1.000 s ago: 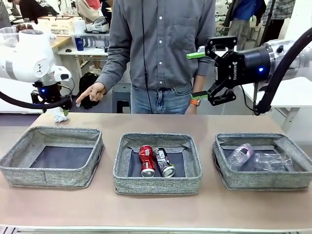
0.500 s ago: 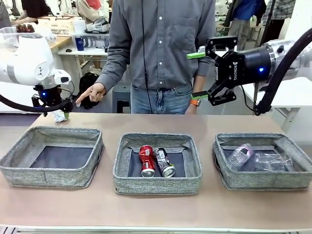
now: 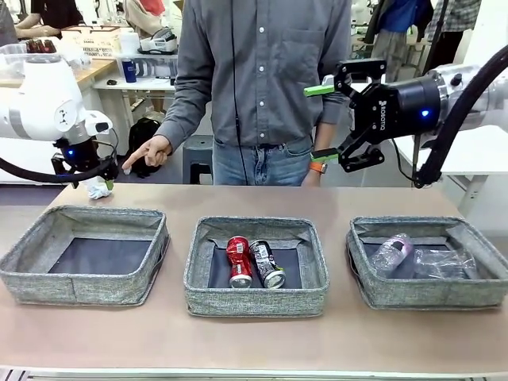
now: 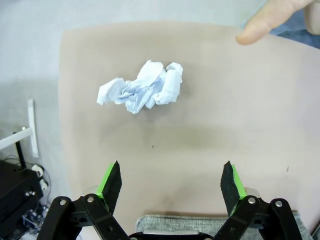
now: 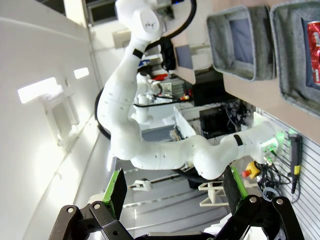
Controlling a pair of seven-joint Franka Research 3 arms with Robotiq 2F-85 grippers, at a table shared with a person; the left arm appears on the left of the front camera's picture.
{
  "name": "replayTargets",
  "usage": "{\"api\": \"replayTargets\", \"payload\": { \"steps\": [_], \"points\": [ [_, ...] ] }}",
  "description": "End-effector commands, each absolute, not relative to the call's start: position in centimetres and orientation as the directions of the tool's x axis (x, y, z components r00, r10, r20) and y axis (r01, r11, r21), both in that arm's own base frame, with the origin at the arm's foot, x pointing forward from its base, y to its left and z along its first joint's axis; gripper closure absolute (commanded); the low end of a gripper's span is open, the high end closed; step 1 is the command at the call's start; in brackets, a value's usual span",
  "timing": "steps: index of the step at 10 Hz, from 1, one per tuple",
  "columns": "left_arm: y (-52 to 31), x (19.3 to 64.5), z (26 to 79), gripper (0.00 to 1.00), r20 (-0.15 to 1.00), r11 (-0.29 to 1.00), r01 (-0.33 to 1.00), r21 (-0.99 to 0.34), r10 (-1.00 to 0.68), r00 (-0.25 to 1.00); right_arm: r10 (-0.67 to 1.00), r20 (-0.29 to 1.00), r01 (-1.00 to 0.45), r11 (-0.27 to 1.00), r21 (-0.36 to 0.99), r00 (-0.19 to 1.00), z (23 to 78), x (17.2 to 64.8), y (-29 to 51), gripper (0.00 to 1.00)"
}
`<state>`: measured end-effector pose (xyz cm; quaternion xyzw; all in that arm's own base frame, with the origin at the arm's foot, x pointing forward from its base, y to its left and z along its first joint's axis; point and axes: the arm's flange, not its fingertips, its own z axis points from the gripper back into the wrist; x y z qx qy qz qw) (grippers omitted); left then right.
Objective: Sort the waste into the appropriate baskets.
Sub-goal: Pick up the waste item pointed out by the person.
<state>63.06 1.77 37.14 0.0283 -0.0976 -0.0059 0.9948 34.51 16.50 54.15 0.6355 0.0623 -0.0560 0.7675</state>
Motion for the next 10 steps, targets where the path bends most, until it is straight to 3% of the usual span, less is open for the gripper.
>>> {"api": "replayTargets", "payload": {
  "steps": [1,10],
  "points": [
    [2.5,63.6,36.3,0.00,0.213,0.999,0.020,0.040,-0.028,0.977,0.001,-0.170,0.167,0.192,0.967,0.985,54.4,34.5,16.4,0.00],
    [3.3,65.3,36.5,0.00,0.408,0.997,-0.076,0.019,0.062,0.911,0.001,-0.170,0.167,0.192,0.967,0.985,54.4,34.5,16.4,0.00]
  ]
}}
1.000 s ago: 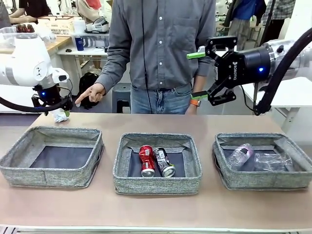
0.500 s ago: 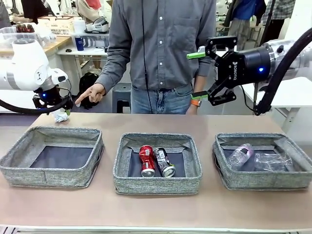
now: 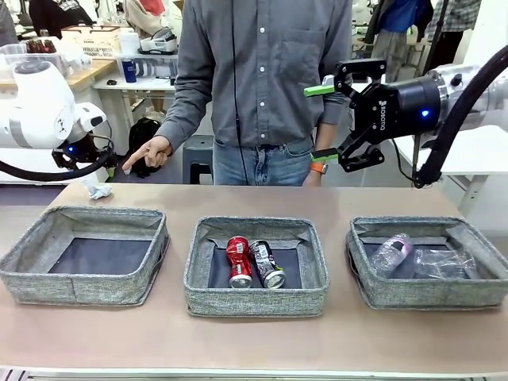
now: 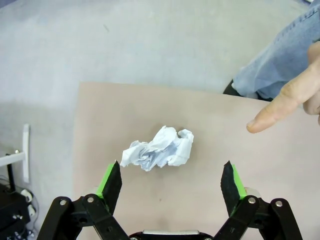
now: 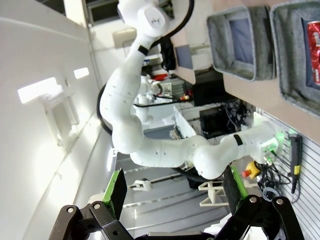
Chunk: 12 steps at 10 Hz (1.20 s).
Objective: Sort the waste into the appropriate baskets.
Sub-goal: Pick up the waste item pointed out by the person.
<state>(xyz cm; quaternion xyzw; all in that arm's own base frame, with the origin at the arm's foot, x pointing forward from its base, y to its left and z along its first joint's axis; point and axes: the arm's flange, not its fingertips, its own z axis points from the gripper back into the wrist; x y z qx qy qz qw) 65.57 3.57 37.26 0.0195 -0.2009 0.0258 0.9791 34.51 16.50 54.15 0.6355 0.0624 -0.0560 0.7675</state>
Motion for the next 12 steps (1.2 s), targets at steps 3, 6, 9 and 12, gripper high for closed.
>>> {"api": "replayTargets", "payload": {
  "steps": [3,6,9,12],
  "points": [
    [3.0,65.9,35.3,0.00,0.396,0.998,-0.064,0.017,0.052,0.917,0.001,-0.170,0.167,0.192,0.967,0.985,54.4,34.5,16.4,0.00],
    [3.8,66.3,33.9,0.00,0.357,0.995,-0.098,0.027,0.082,0.931,0.001,-0.170,0.167,0.192,0.967,0.985,54.4,34.5,16.4,0.00],
    [3.8,66.4,33.5,0.00,0.357,0.991,-0.124,0.049,0.099,0.929,0.001,-0.170,0.167,0.192,0.967,0.985,54.4,34.5,16.4,0.00],
    [3.8,66.4,33.0,0.00,0.355,0.988,-0.145,0.051,0.117,0.928,0.001,-0.170,0.167,0.192,0.967,0.985,54.4,34.5,16.4,0.00]
  ]
}}
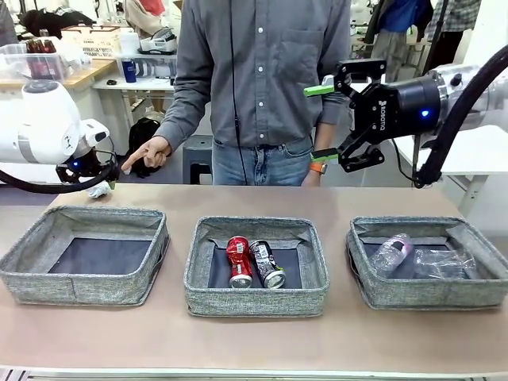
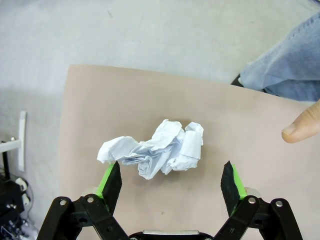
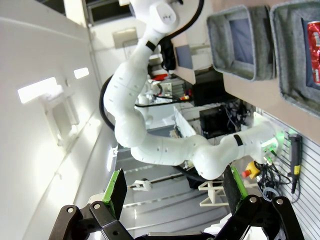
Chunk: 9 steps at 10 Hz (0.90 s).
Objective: Sort the waste into the appropriate baskets.
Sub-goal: Pick up the waste item pointed out by the person.
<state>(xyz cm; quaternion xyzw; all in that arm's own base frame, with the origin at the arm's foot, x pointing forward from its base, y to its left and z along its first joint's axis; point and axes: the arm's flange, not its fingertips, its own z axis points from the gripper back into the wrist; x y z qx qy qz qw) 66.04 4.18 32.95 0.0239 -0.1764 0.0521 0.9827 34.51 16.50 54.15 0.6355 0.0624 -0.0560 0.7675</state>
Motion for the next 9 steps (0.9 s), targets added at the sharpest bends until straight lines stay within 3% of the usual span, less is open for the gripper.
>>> {"api": "replayTargets", "payload": {
  "steps": [1,9],
  "points": [
    [4.0,66.6,33.0,0.00,0.357,0.988,-0.146,0.053,0.118,0.927,0.001,-0.170,0.167,0.192,0.967,0.985,54.4,34.5,16.4,0.00],
    [4.9,67.6,32.9,0.00,0.362,0.987,-0.159,0.014,0.144,0.921,0.001,-0.170,0.167,0.192,0.967,0.985,54.4,34.5,16.4,0.00]
  ]
}}
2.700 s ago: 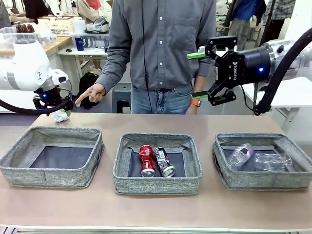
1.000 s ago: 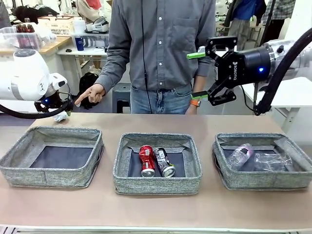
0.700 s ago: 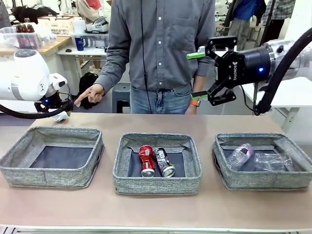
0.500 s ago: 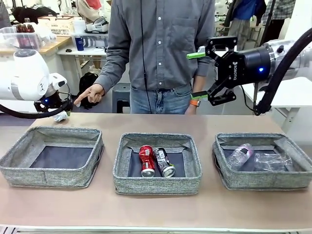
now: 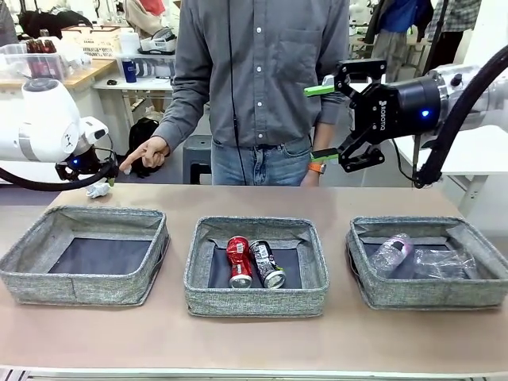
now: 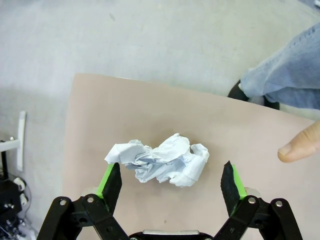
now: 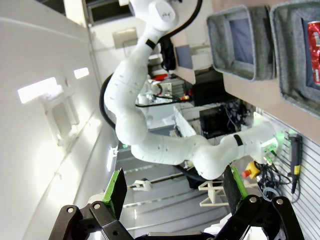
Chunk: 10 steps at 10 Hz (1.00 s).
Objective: Sort the waste into the appropriate baskets.
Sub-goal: Pick up the waste item pointed out by the person.
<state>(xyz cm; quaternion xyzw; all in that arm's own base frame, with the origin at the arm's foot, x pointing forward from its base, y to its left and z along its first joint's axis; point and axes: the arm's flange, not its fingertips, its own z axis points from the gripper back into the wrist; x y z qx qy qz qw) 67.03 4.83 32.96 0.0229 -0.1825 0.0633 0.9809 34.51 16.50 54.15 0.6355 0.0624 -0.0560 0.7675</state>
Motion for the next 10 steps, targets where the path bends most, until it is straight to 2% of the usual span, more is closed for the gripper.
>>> {"api": "replayTargets", "payload": {
  "steps": [1,2,3,4,5,6,10],
  "points": [
    [4.92,67.69,32.78,0.26,0.362,0.986,-0.167,0.010,0.152,0.920,0.001,-0.170,0.167,0.192,0.967,0.985,54.39,34.52,16.41,0.00],
    [4.80,67.67,32.81,0.60,0.362,0.986,-0.166,0.011,0.150,0.920,0.001,-0.170,0.167,0.192,0.967,0.985,54.39,34.52,16.41,0.00],
    [4.92,67.73,32.77,0.85,0.361,0.987,-0.162,0.016,0.145,0.921,0.001,-0.170,0.167,0.192,0.967,0.985,54.39,34.52,16.41,0.00],
    [4.99,67.74,32.73,1.00,0.363,0.987,-0.161,0.017,0.144,0.920,0.001,-0.170,0.167,0.192,0.967,0.985,54.39,34.52,16.41,0.00],
    [4.99,67.74,32.64,0.76,0.361,0.986,-0.164,0.020,0.146,0.921,0.001,-0.170,0.167,0.192,0.967,0.985,54.39,34.52,16.41,0.00],
    [4.97,67.72,32.54,1.00,0.358,0.987,-0.162,0.023,0.143,0.923,0.001,-0.170,0.167,0.192,0.967,0.985,54.39,34.52,16.41,0.00],
    [5.12,67.71,32.37,1.00,0.357,0.987,-0.158,0.028,0.138,0.924,0.001,-0.170,0.167,0.192,0.967,0.985,54.39,34.52,16.41,0.00]
  ]
}}
